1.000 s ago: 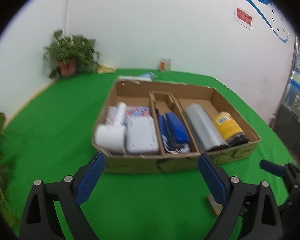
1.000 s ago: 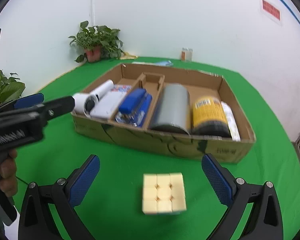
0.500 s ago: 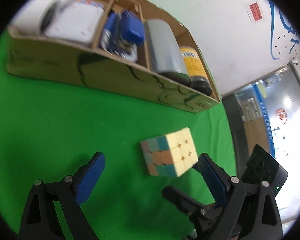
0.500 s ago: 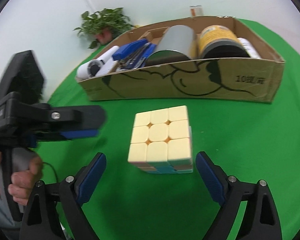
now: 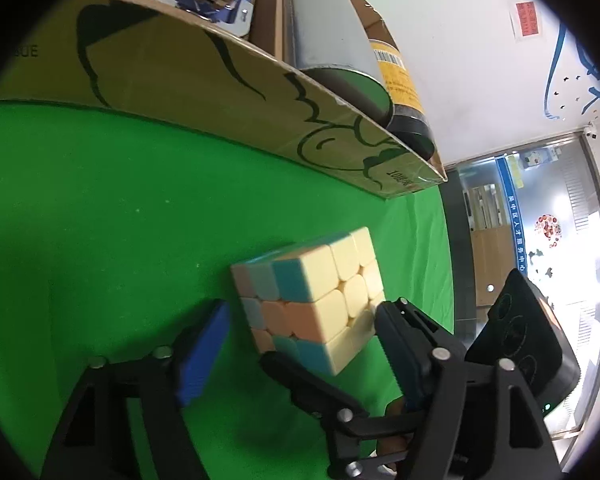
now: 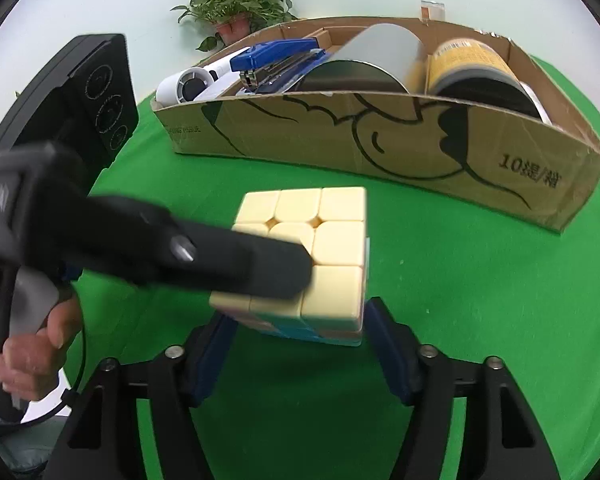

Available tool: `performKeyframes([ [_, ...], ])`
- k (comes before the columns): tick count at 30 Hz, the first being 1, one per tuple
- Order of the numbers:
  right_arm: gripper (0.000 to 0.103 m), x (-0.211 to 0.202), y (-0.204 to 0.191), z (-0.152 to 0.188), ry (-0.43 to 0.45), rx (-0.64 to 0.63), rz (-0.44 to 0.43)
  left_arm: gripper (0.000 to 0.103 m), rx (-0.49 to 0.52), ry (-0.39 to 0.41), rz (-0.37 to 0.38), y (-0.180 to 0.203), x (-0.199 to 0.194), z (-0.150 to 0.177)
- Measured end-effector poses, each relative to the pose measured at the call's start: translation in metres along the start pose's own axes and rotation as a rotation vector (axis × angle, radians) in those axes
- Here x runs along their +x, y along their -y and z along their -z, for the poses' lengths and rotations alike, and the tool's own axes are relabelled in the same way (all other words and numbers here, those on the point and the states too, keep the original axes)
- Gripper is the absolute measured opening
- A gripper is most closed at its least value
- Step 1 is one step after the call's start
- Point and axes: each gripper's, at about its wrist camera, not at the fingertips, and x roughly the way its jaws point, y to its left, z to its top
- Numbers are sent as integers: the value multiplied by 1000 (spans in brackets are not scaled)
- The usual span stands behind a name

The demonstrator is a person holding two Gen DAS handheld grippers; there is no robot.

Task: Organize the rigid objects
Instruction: 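Move the left gripper to the pastel Rubik's cube and grasp it, then lift the cube into the box beside the silver can and release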

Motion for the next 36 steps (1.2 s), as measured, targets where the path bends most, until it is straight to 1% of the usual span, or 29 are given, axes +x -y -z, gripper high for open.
performKeyframes([
  [1,61,0,-3,-1,0,-7,5,69,-7,-7,11,0,1,0],
  [5,58,1,-18,0,8,-43,71,67,28,15,-25,6,-4,1],
  [7,58,1,-22,1,13,-31,85,64,49,37,-48,9,-10,1],
  [11,58,-5,-33,-4,50,-24,112,64,77,76,-57,17,-22,0],
  [15,58,-15,-41,-18,100,-28,124,63,97,112,-60,21,-40,-4],
  [19,58,-26,-48,-38,138,-39,128,63,123,169,-65,30,-60,-13],
  [22,58,-34,-54,-61,174,-53,130,63,147,207,-69,36,-77,-28],
  [24,58,-38,-56,-77,192,-59,129,63,161,227,-78,40,-90,-45],
  [28,58,-37,-57,-118,215,-50,107,62,191,248,-121,48,-104,-78],
  [32,58,-23,-49,-152,189,-4,72,62,181,220,-156,44,-105,-126],
  [36,58,-3,-29,-184,147,89,13,61,154,181,-167,38,-94,-159],
])
